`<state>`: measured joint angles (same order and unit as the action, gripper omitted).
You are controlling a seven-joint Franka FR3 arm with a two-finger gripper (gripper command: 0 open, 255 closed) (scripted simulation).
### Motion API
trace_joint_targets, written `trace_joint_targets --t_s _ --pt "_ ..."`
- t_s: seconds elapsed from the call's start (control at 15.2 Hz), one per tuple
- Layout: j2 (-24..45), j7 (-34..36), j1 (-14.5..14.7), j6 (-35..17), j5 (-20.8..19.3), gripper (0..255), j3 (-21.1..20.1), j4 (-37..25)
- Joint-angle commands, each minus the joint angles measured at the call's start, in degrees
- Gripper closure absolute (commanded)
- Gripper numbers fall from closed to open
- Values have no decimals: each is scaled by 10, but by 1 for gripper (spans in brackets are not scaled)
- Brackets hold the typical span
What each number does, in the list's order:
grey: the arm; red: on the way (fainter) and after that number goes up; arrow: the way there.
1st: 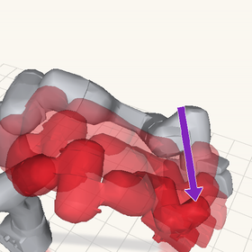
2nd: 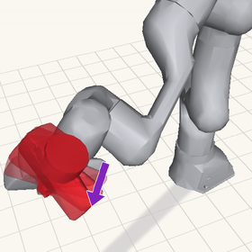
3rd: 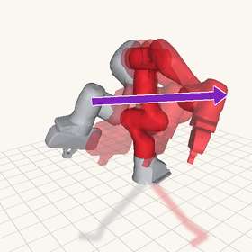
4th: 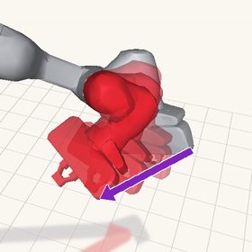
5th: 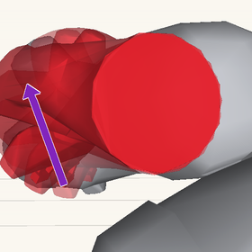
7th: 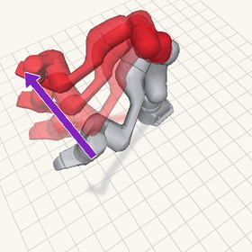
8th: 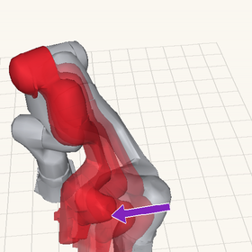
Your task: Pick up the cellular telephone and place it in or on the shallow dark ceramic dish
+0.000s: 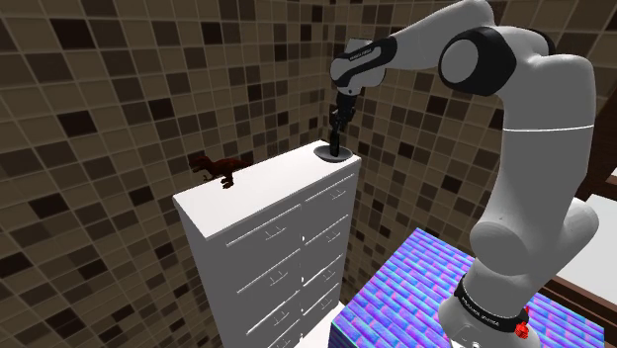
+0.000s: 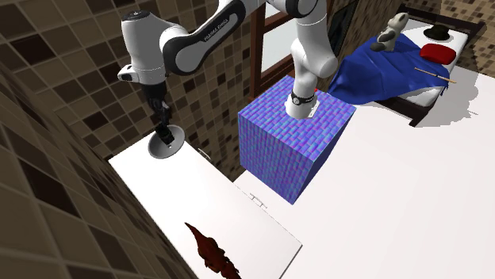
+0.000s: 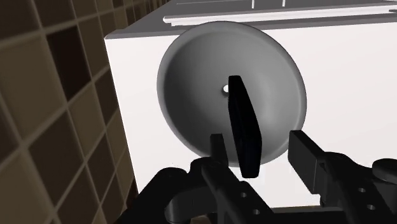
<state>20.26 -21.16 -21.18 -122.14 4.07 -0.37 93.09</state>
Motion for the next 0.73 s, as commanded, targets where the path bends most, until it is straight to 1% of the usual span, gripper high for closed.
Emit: trace_joint_targets --t_s 0.0,0.26,0.53,0.66 --pt "0 0 0 0 0 0 0 0" --pt "0 0 0 0 0 0 0 0" --pt "-28 1 -2 60 -1 0 1 -31" --pt "-29 1 -2 60 -1 0 1 -31"
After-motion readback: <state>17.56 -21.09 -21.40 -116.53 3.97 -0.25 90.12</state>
